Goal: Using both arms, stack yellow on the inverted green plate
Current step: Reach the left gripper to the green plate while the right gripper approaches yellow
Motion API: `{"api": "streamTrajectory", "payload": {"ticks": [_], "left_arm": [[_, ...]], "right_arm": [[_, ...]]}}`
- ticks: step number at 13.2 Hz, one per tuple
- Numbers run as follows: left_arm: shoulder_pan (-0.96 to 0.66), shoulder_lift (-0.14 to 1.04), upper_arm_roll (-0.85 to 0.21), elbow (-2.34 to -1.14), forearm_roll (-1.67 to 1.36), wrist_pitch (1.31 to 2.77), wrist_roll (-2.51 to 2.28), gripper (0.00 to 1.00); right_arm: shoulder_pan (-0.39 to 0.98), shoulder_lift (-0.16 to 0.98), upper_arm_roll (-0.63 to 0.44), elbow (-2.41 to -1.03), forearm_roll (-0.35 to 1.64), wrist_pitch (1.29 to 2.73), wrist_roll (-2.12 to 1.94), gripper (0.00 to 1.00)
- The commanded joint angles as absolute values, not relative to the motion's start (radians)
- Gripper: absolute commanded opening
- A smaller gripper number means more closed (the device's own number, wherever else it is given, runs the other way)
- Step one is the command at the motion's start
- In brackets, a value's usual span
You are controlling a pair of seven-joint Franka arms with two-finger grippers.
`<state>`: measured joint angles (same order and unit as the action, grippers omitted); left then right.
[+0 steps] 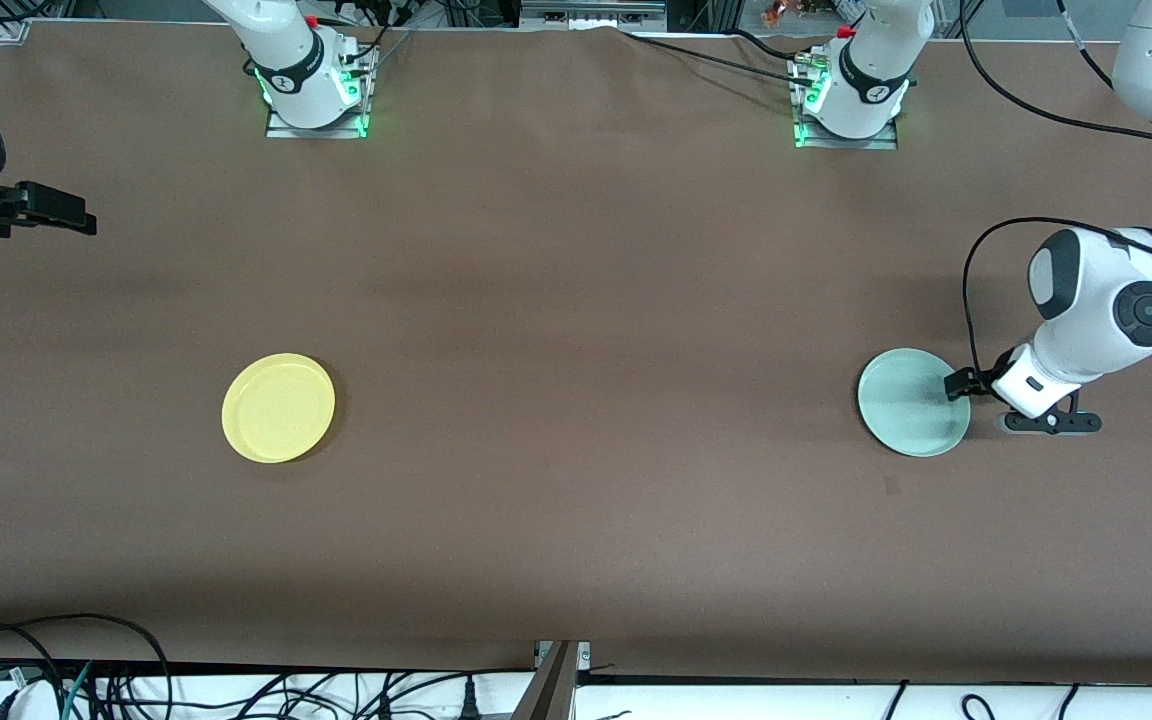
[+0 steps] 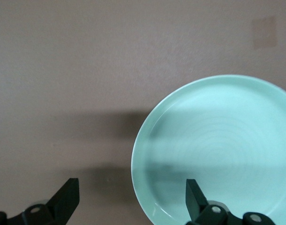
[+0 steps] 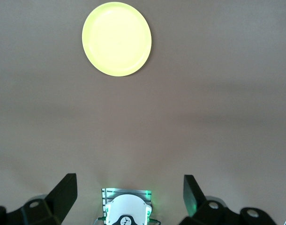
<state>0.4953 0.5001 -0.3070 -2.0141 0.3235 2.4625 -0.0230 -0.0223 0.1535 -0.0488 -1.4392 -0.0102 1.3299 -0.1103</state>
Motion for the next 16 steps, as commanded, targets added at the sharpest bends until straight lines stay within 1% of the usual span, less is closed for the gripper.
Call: {"api": "streamTrajectory", "payload": {"ticks": [1,3,4,5,6,7,8,9,11,14,15,16], "left_arm": [[0.509,0.540,-0.316,-2.014,0.356,2.488,-0.021,1.00],[0.509,0.546,-0.316,-2.016,0.356,2.496,-0.020,1.00],[0.509,0.548,-0.316,-2.016,0.357,2.496,-0.020,0.86],[0.509,0.555,-0.316,-2.016,0.357,2.496,-0.017,0.63],[0.509,0.561,-0.316,-2.016,0.357,2.494,-0.015,0.43],[0.509,0.566,-0.316,-2.016,0.357,2.494,-0.014,0.26],[0.509,0.568,-0.316,-2.016,0.357,2.491,-0.012,0.16],[0.509,0.566,-0.316,-2.014,0.357,2.485,-0.011,0.00],[0.506,0.557,-0.318,-2.007,0.357,2.470,-0.009,0.00],[0.485,0.513,-0.333,-1.985,0.357,2.390,-0.011,0.00],[0.463,0.503,-0.339,-1.959,0.357,2.343,-0.011,0.00],[0.440,0.502,-0.356,-1.906,0.357,2.259,-0.012,0.00]], "right_arm": [[-0.032,0.192,-0.049,-1.419,-0.026,1.327,-0.121,1.00],[-0.066,0.242,-0.052,-1.419,-0.015,1.338,-0.127,1.00],[-0.077,0.268,-0.052,-1.419,-0.018,1.351,-0.129,1.00],[-0.077,0.293,-0.052,-1.419,-0.032,1.367,-0.130,1.00],[-0.078,0.313,-0.052,-1.423,-0.040,1.393,-0.130,1.00],[-0.081,0.328,-0.052,-1.436,-0.035,1.411,-0.130,1.00],[-0.081,0.351,-0.052,-1.440,-0.032,1.439,-0.130,1.00],[-0.081,0.383,-0.052,-1.450,-0.034,1.491,-0.132,1.00],[-0.080,0.458,-0.052,-1.494,-0.028,1.615,-0.130,1.00],[-0.080,0.472,-0.052,-1.607,-0.014,1.789,-0.130,1.00],[-0.080,0.472,-0.051,-1.641,-0.014,1.843,-0.129,1.00],[-0.078,0.472,-0.051,-1.672,-0.012,1.886,-0.129,1.00]]}}
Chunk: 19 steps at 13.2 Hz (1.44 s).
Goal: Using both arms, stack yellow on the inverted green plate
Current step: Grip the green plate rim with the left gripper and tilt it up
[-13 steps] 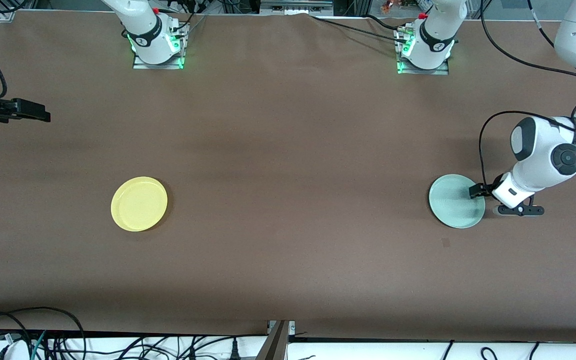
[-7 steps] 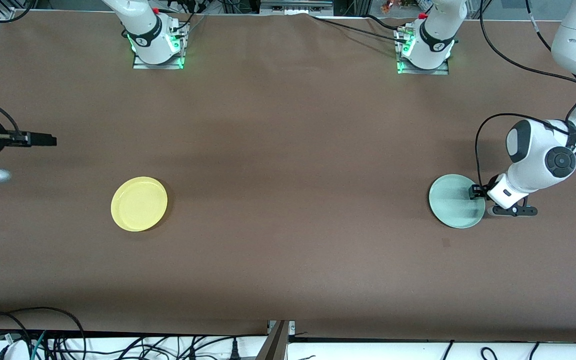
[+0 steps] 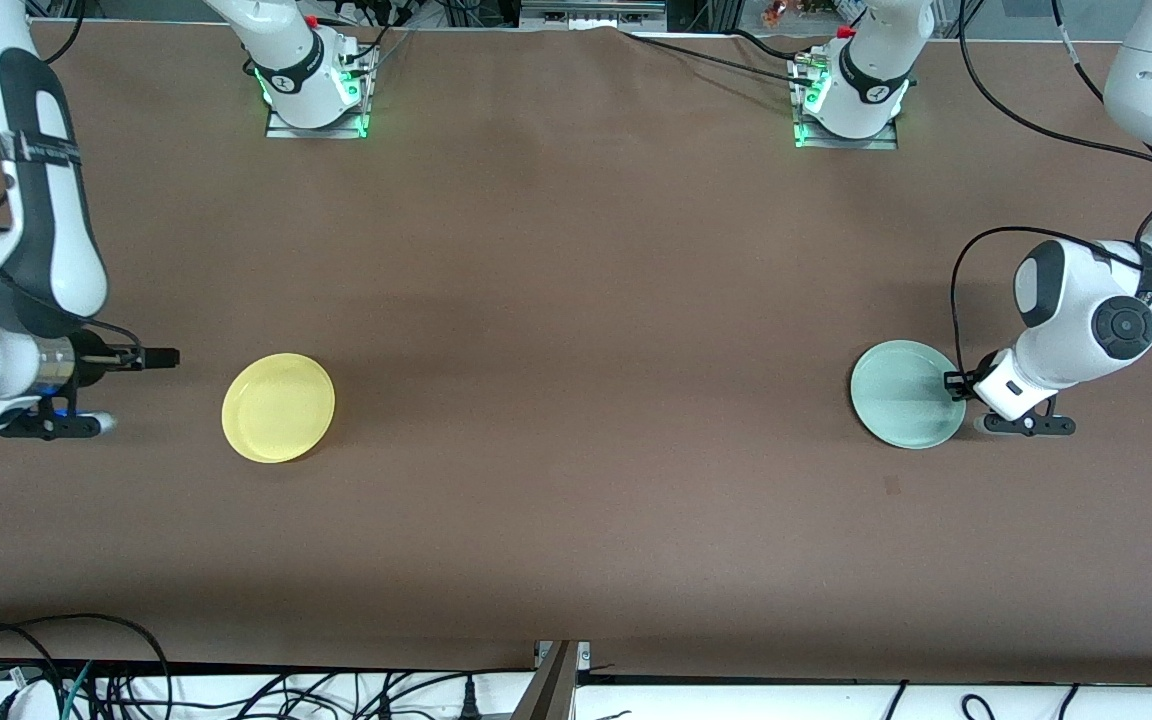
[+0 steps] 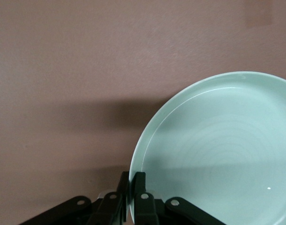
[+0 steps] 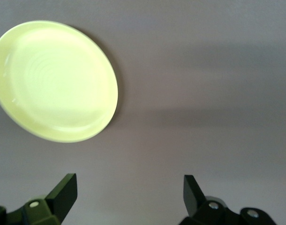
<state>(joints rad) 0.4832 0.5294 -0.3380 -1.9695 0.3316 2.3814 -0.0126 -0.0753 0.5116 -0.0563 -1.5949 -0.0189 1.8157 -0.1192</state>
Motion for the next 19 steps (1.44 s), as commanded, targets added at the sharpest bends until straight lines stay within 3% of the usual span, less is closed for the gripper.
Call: {"api": "streamTrajectory", "payload": {"ticks": [1,4,6,11,15,19], "left_arm": [[0.413,0.502,-0.373,-1.838,0.354,2.147,-0.020,0.00],[0.264,0.520,-0.384,-1.607,0.353,1.834,-0.028,0.00],[0.175,0.525,-0.382,-1.530,0.353,1.743,-0.093,0.00],[-0.058,0.525,-0.374,-1.473,0.362,1.626,-0.439,0.00],[-0.306,0.531,-0.371,-1.471,0.606,1.510,-0.690,0.00],[-0.467,0.581,-0.368,-1.428,0.759,1.379,-0.808,0.00]], "right_arm": [[-0.077,0.474,-0.048,-1.704,-0.009,1.932,-0.126,1.00],[-0.078,0.480,-0.046,-1.839,0.020,2.148,-0.129,1.00],[-0.078,0.491,-0.044,-1.879,0.050,2.204,-0.129,1.00],[-0.083,0.548,-0.044,-1.882,0.158,2.249,-0.167,1.00],[-0.113,0.590,-0.046,-1.879,0.313,2.270,-0.308,1.00],[-0.115,0.597,-0.046,-1.879,0.324,2.287,-0.334,1.00]]}}
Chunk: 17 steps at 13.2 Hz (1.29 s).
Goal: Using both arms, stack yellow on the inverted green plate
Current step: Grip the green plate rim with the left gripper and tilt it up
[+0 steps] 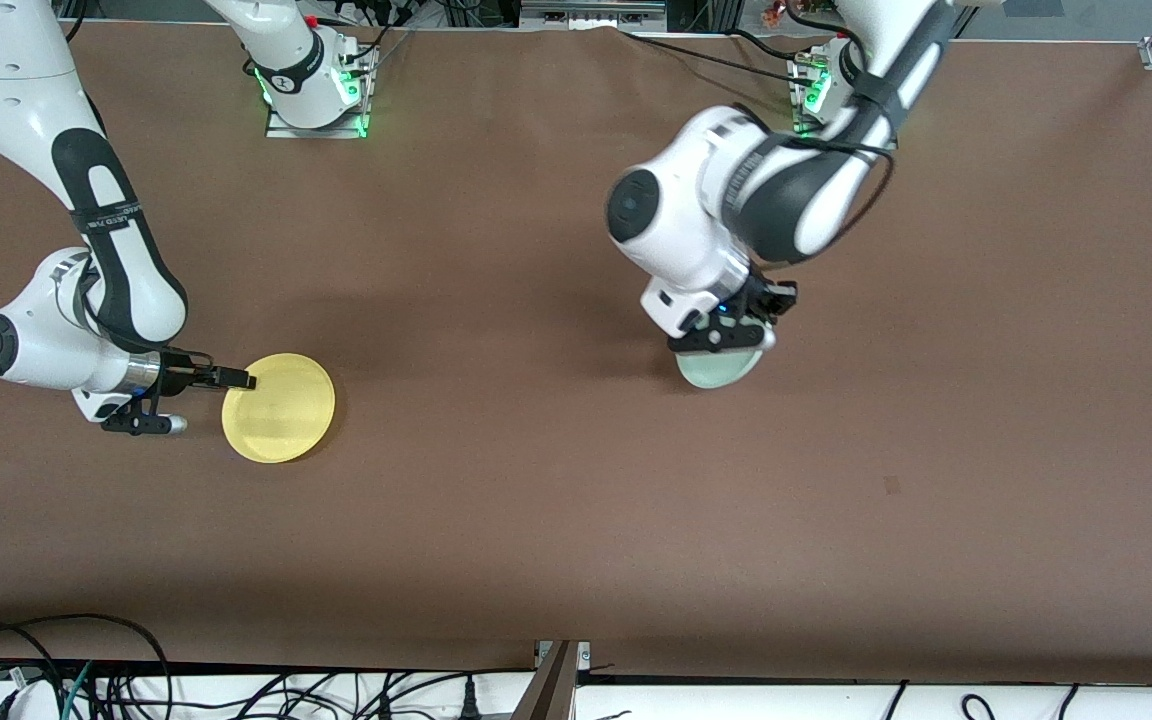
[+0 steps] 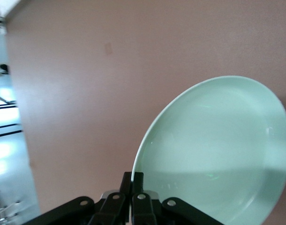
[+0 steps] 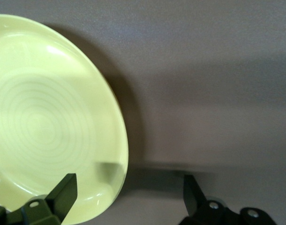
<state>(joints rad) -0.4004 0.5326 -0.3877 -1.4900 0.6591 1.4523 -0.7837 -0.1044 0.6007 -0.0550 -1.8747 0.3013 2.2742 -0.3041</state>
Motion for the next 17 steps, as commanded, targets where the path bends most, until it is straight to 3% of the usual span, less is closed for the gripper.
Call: {"api": "streamTrajectory", "payload": {"ticks": [1,5,6,8,11,13,17], "left_arm": [[-0.516,0.600,-0.367,-1.428,0.837,1.344,-0.822,0.00],[-0.723,0.699,-0.292,-1.390,1.023,1.218,-0.919,0.00],[-0.785,0.724,-0.246,-1.364,1.023,1.213,-0.928,0.00],[-0.924,0.779,-0.139,-1.322,1.025,1.212,-0.930,0.00],[-1.132,0.892,0.017,-1.307,1.113,1.218,-0.928,0.00],[-1.173,0.962,0.035,-1.260,1.159,1.219,-0.930,0.00],[-1.201,1.012,0.035,-1.227,1.218,1.223,-0.948,0.00]], "right_arm": [[-0.114,0.600,-0.046,-1.879,0.324,2.287,-0.334,1.00],[-0.121,0.609,-0.046,-1.878,0.325,2.289,-0.370,1.00],[-0.121,0.609,-0.045,-1.876,0.325,2.287,-0.371,0.88],[-0.121,0.609,-0.044,-1.873,0.325,2.283,-0.371,0.53],[-0.123,0.609,-0.044,-1.871,0.325,2.281,-0.371,0.43],[-0.123,0.609,-0.044,-1.871,0.325,2.278,-0.371,0.29],[-0.121,0.607,-0.043,-1.871,0.325,2.275,-0.370,0.19]]}}
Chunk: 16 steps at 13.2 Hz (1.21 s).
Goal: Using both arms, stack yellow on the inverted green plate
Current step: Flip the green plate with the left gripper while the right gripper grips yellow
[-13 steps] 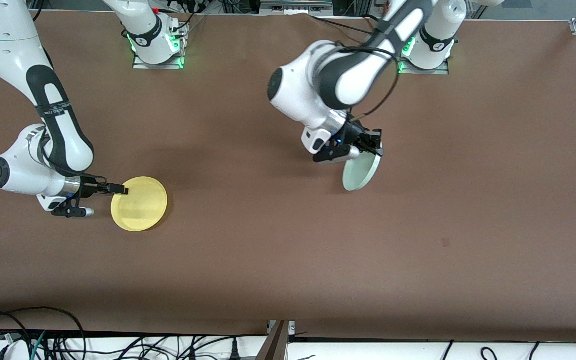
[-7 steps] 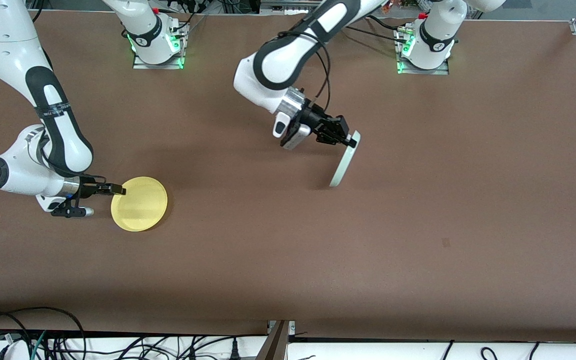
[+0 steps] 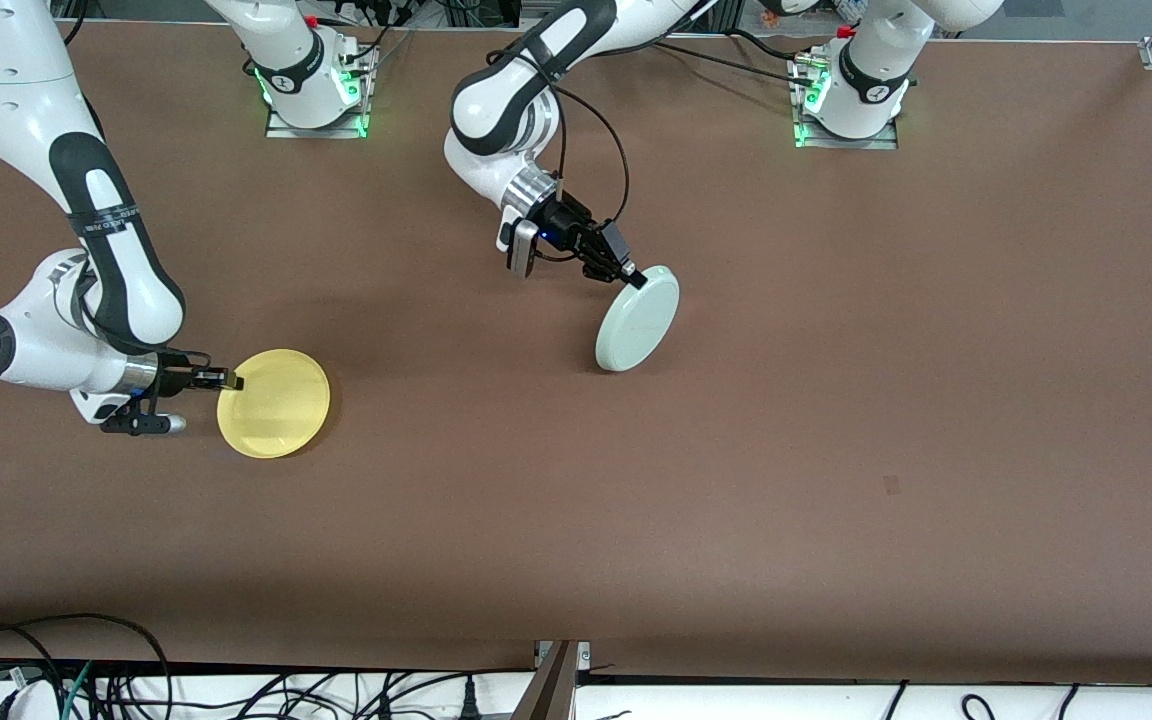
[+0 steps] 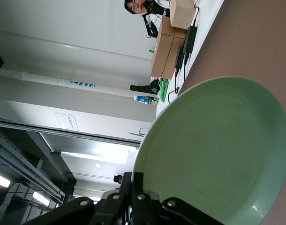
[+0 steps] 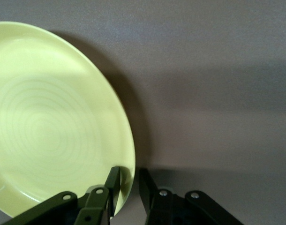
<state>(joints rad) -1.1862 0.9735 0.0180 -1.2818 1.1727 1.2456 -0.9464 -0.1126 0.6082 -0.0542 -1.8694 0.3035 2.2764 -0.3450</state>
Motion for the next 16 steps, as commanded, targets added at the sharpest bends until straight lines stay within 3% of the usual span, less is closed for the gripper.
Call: {"api": "streamTrajectory", "payload": {"ticks": [1,6,11,12,13,14,16], "left_arm": [[-1.204,1.022,0.032,-1.232,1.254,1.223,-0.956,0.00],[-1.242,1.084,0.034,-1.229,1.295,1.238,-1.018,0.00],[-1.256,1.101,0.032,-1.229,1.293,1.238,-1.032,0.00],[-1.258,1.100,0.032,-1.230,1.293,1.238,-1.022,0.15],[-1.258,1.101,0.031,-1.230,1.292,1.238,-1.020,0.38],[-1.258,1.101,0.029,-1.230,1.292,1.238,-1.029,0.98],[-1.259,1.101,0.026,-1.230,1.292,1.253,-1.029,1.00]], "right_arm": [[-0.120,0.607,-0.043,-1.871,0.325,2.273,-0.368,0.19],[-0.117,0.597,-0.041,-1.789,0.327,2.155,-0.371,0.14],[-0.112,0.594,-0.041,-1.622,0.325,1.919,-0.368,0.12],[-0.110,0.594,-0.041,-1.603,0.325,1.895,-0.367,0.12],[-0.107,0.592,-0.040,-1.588,0.327,1.870,-0.365,0.12],[-0.107,0.592,-0.040,-1.579,0.327,1.847,-0.357,0.12],[-0.103,0.592,-0.040,-1.575,0.327,1.838,-0.357,0.12]]}}
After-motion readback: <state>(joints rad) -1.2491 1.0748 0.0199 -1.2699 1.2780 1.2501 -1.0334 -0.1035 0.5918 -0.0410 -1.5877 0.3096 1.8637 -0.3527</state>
